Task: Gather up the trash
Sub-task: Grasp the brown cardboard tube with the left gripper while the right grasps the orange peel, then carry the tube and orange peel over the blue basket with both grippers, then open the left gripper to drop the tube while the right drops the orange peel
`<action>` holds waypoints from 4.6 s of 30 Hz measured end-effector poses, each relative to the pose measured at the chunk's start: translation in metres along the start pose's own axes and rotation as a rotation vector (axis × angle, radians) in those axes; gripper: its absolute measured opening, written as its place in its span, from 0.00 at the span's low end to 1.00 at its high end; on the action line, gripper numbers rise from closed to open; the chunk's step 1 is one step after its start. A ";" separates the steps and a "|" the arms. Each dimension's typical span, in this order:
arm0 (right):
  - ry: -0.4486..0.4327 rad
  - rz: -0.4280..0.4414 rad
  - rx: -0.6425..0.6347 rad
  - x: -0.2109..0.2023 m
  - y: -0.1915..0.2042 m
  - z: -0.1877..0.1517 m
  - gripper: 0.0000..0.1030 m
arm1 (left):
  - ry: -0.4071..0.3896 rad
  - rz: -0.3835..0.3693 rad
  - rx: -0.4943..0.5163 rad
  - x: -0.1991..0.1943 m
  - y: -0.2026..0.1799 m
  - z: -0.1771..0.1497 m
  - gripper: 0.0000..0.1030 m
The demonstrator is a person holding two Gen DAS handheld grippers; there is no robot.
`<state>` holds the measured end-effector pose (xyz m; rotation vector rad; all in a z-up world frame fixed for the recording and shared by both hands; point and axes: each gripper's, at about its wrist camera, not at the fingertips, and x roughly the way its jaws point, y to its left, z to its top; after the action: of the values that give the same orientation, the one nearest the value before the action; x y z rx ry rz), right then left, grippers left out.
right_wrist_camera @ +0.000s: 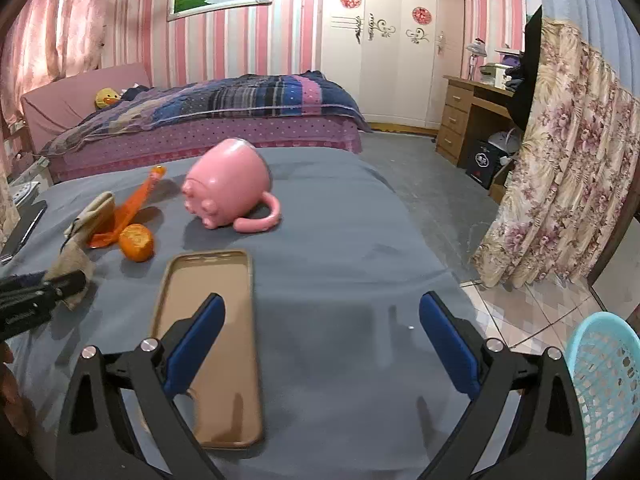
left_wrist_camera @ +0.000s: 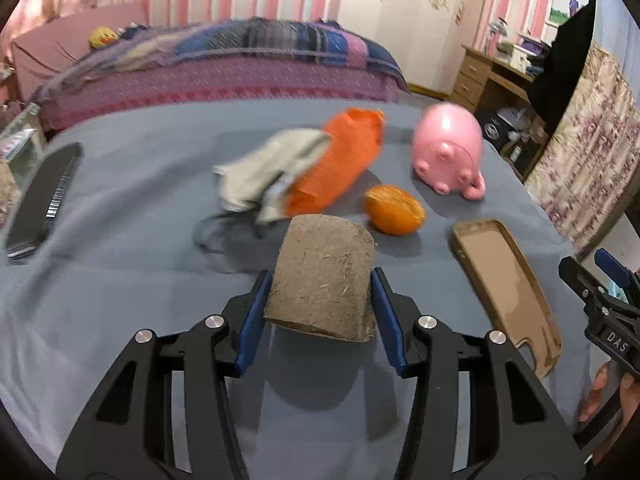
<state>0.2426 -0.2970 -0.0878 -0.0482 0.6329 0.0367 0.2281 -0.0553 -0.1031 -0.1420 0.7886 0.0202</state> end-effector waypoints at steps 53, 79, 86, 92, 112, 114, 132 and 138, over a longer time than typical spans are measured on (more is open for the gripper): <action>-0.001 0.200 -0.201 -0.028 0.095 0.025 0.33 | -0.110 0.232 -0.186 -0.048 0.131 -0.011 0.47; -0.097 -0.123 0.083 -0.159 -0.184 -0.029 0.33 | -0.122 -0.201 0.177 -0.093 -0.183 -0.028 0.48; -0.097 -0.222 0.160 -0.177 -0.246 -0.053 0.33 | -0.120 -0.312 0.299 -0.097 -0.271 -0.046 0.49; -0.079 -0.273 0.228 -0.176 -0.282 -0.076 0.33 | -0.082 -0.389 0.417 -0.090 -0.336 -0.074 0.49; -0.032 -0.310 0.303 -0.166 -0.313 -0.104 0.33 | -0.074 -0.439 0.496 -0.075 -0.393 -0.077 0.84; -0.030 -0.307 0.308 -0.163 -0.311 -0.105 0.33 | -0.082 -0.428 0.474 -0.075 -0.385 -0.071 0.86; -0.025 -0.320 0.339 -0.131 -0.288 -0.091 0.73 | -0.150 -0.304 0.370 -0.082 -0.306 -0.037 0.91; -0.042 -0.337 0.333 -0.127 -0.272 -0.086 0.88 | -0.175 -0.214 0.336 -0.075 -0.270 -0.033 0.93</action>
<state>0.1029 -0.5762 -0.0731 0.1675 0.5758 -0.3921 0.1711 -0.3248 -0.0405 0.0941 0.5896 -0.2983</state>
